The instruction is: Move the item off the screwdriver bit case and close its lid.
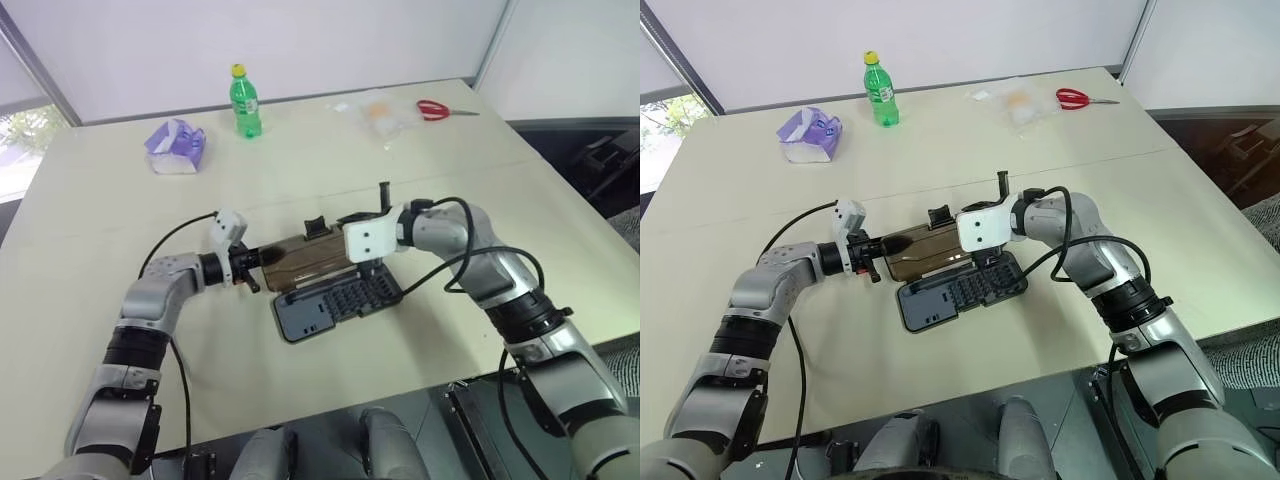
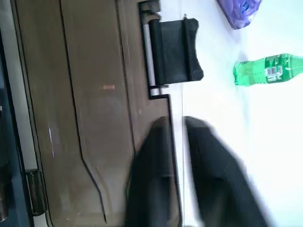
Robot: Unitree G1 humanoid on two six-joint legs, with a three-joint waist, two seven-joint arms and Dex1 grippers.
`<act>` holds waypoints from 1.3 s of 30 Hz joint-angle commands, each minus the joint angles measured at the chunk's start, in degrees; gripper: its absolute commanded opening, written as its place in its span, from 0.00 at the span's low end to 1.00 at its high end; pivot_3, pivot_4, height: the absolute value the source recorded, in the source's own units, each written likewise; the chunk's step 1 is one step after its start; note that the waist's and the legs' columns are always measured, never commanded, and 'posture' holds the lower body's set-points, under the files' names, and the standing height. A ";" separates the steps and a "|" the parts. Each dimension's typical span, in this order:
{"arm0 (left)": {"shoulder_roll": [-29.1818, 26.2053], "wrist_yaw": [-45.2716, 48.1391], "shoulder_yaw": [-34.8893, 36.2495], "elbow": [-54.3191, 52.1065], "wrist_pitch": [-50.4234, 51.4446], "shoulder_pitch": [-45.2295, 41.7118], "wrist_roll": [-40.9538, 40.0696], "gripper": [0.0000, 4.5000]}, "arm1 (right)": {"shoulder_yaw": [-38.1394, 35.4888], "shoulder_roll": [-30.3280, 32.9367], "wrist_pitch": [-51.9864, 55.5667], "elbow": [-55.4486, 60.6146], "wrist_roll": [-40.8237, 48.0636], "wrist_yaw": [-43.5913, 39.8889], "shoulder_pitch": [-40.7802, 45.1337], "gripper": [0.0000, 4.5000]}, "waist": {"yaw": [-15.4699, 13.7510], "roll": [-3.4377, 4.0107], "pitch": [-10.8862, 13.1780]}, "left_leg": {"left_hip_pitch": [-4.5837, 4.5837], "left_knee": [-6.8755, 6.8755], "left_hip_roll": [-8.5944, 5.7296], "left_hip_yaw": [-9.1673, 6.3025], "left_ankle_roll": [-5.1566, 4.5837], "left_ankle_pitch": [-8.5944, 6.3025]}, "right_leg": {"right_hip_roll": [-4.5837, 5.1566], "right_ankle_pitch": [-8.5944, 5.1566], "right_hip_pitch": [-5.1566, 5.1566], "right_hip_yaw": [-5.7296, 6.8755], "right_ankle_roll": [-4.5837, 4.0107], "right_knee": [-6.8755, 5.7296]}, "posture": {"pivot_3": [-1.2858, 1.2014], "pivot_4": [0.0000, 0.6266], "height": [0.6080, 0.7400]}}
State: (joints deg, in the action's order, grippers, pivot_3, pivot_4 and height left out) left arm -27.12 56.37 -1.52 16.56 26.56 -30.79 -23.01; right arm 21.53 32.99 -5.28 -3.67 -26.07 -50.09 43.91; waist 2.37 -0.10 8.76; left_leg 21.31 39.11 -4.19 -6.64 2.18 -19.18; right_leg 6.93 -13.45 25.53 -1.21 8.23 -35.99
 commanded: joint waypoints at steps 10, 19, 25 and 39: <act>-0.93 4.91 -1.32 -6.57 2.48 -1.40 -1.62 0.00 | -15.43 8.80 27.61 21.59 20.81 -15.65 -2.18 0.63 | -0.62 -0.01 0.00 | 0.05 0.02 0.00 -0.04 -0.01 -0.01 | 0.01 0.00 -0.01 0.01 0.00 0.02 | 0.52 0.24 1.00; -5.14 13.13 -2.74 -15.05 10.81 -2.52 -6.89 0.00 | -19.15 13.40 33.90 25.20 26.20 -13.49 -4.63 0.63 | -1.52 -0.01 0.01 | 0.03 0.04 0.01 0.03 -0.03 -0.02 | 0.02 0.00 -0.02 -0.01 0.00 0.02 | 0.52 0.24 1.00; -6.98 18.04 -8.37 -17.05 12.43 -1.23 -5.77 0.00 | -19.19 14.71 34.27 25.46 27.57 -12.00 -5.25 0.63 | -1.63 -0.02 0.01 | 0.04 0.04 0.00 0.03 -0.04 -0.02 | 0.03 0.00 -0.02 -0.01 0.00 0.03 | 0.52 0.24 1.00; -2.17 16.88 -19.32 -6.15 -1.05 3.34 6.02 0.00 | -18.09 15.99 36.35 28.37 29.09 -9.58 -8.79 0.63 | -1.92 0.04 -0.05 | -0.40 0.03 0.01 0.03 -0.09 -0.04 | 0.04 0.00 -0.56 0.04 0.00 0.19 | 0.52 0.24 1.00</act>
State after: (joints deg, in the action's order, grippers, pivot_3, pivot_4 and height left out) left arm -28.58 74.58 -19.14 7.20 24.24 -29.21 -20.41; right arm 4.08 48.30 30.94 22.82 2.32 -60.22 35.03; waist 0.46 -0.06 8.71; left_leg 20.77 39.11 -4.19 -6.61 2.05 -19.25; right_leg 6.98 -13.46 24.81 -1.15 8.23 -35.76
